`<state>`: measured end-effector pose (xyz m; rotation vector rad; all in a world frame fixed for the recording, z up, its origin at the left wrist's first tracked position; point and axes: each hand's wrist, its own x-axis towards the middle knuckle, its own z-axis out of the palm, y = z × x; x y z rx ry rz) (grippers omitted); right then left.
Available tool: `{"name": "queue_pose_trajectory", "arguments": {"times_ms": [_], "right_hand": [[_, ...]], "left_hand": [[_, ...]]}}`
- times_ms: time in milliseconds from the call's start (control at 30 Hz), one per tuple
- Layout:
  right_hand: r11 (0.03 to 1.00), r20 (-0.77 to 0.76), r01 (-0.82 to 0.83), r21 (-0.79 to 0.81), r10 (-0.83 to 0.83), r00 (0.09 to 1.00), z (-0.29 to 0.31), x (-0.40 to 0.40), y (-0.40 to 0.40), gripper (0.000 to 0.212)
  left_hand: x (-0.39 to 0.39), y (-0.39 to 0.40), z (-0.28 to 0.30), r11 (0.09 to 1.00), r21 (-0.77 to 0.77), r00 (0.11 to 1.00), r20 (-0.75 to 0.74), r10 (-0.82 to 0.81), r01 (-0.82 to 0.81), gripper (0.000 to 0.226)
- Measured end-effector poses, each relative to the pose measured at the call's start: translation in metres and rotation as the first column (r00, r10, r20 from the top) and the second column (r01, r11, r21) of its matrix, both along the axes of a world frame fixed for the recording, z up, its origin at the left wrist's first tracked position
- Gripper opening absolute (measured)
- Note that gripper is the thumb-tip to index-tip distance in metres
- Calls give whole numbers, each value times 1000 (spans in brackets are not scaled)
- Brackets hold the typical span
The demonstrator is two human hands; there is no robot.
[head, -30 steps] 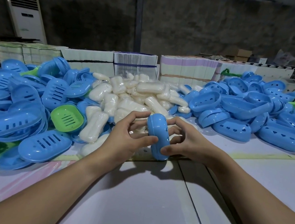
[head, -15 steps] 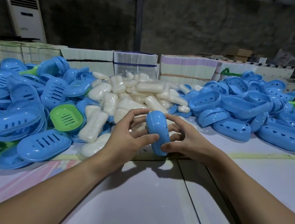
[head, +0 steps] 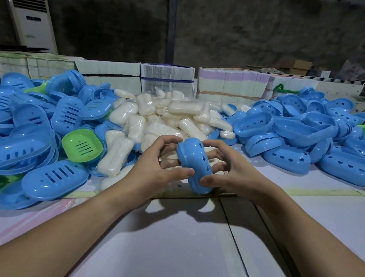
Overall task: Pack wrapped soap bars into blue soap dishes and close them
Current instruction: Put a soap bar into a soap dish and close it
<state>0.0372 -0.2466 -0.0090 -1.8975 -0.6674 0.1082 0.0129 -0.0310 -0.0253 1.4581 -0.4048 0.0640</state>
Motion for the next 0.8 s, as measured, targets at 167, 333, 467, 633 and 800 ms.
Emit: {"name": "queue_pose_trajectory", "arguments": {"times_ms": [167,333,467,633,800], "right_hand": [[1000,-47,-24,-16,23,999,-3,4,-2,72],[1000,-59,-15,-3,15,998,-3,4,-3,71],[1000,-64,-17,5,17,998,-2,3,-4,71],[1000,-70,-5,30,7,998,1,1,-6,63],[1000,-80,-26,5,26,996,2,0,-7,64]], "left_hand": [[-1,0,-1,1000,19,1000,10,-13,13,67],[-2,1,0,999,31,1000,21,-12,12,67],[-2,1,0,999,34,999,28,-25,24,65],[-5,0,-1,997,80,998,60,-4,0,68],[-5,-2,0,998,62,999,43,-28,26,66]]}}
